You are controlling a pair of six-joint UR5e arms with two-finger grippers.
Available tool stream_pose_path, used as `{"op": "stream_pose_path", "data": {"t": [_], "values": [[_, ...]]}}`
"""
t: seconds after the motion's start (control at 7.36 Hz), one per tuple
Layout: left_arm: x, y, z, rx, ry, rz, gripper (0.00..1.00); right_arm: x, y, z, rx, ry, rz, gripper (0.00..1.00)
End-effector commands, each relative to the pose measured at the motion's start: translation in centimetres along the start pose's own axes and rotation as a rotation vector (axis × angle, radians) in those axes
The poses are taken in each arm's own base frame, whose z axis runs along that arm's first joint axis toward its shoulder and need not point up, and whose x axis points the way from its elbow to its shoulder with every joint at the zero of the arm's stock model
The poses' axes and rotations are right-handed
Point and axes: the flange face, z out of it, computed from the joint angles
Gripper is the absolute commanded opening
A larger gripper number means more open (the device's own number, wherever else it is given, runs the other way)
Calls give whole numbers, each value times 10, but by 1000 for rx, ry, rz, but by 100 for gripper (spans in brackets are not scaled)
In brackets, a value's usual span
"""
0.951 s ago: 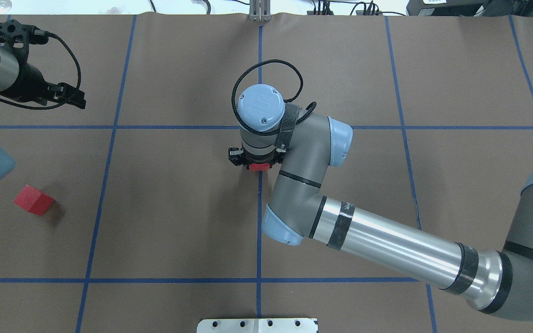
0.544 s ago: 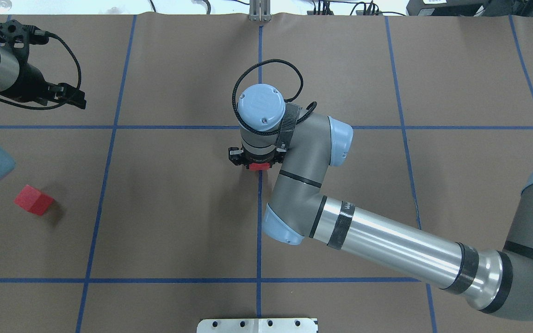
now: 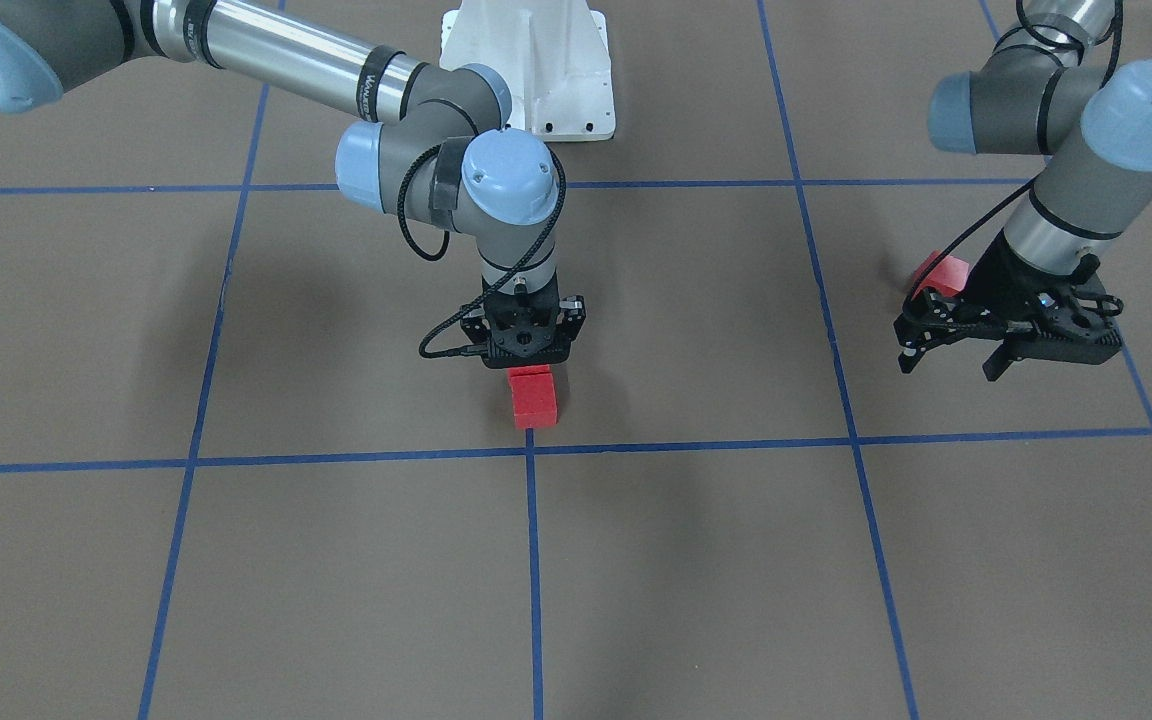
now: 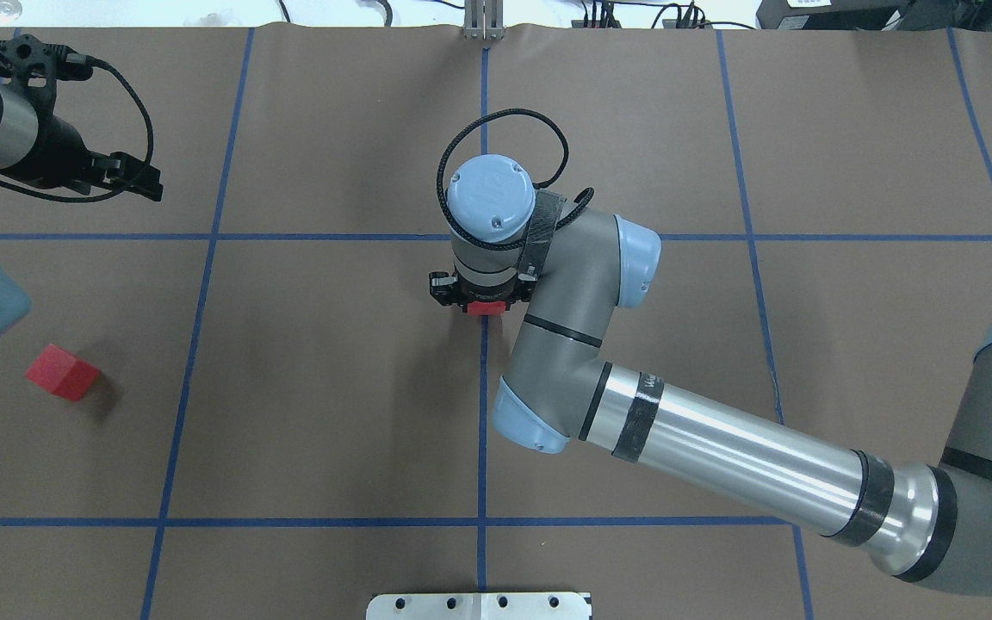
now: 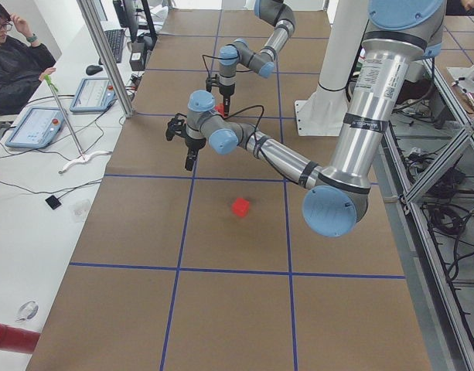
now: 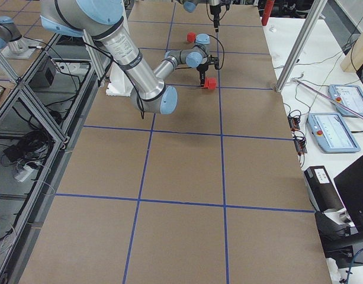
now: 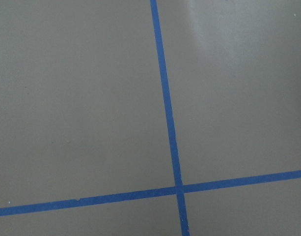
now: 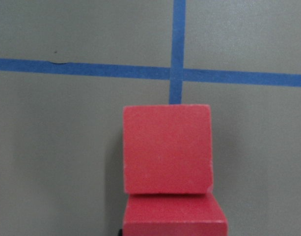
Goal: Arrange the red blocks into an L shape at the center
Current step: 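Carry the red cube with the right gripper and set it beside the center cube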
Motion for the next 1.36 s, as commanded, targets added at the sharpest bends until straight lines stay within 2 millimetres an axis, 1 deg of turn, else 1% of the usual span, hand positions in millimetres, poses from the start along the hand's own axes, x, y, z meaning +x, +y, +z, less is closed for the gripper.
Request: {"op": "stream_pose_path", "data": {"t": [0.0,0.14,0.54,0.68,0.95,1.09,1.22], "values": [[1,-1,-1,1,1,-1,100,1,-4,-2,12,-12,-1,43],[3,-2,-1,3,3,1,100,3,-5,-1,26,-9,-2,74],[4,-2,-2,4,4,0,100,5,-8,-2,32,-8,2,83],[4,-2,-1,3,4,-10,100,6,-8,-1,31,-6,2,89],[5,-2,-1,4,5,-9,100,6,-9,-1,33,-8,4,94],[4,-2,-1,3,4,-8,100,9,-15,-5,39,-9,12,95],[0,0,-1,0,1,-10,100,10,-22,-15,52,-20,18,97]]}}
